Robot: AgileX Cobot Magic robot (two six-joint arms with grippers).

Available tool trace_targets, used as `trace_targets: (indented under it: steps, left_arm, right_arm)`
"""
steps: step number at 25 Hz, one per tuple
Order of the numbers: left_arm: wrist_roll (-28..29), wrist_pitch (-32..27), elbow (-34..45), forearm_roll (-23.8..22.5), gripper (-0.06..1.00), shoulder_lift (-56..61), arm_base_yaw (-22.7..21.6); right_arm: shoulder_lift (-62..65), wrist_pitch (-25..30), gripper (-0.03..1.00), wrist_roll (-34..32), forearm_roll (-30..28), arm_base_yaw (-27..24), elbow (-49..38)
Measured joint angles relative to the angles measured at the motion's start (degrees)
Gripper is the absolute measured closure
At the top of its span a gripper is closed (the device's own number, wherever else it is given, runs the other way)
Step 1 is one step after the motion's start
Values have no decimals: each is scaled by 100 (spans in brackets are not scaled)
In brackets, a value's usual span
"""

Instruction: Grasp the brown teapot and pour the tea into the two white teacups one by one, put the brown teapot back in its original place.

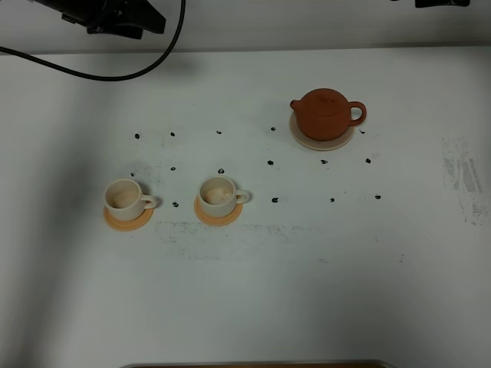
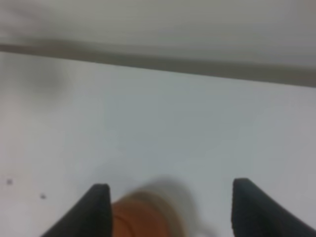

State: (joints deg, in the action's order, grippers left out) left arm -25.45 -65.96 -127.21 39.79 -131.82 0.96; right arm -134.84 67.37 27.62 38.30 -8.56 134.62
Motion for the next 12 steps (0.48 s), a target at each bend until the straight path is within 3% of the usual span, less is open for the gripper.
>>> trace_targets:
  steps: [4,12]
  left_arm:
    - [280,49,-1,-716,41,271,0]
    - [635,-192,385,-1524,42,855,0]
  right_arm:
    - [247,-39,45,-160,-585,0,-131]
    - [967,-75,45,-171,-836,0,-1124]
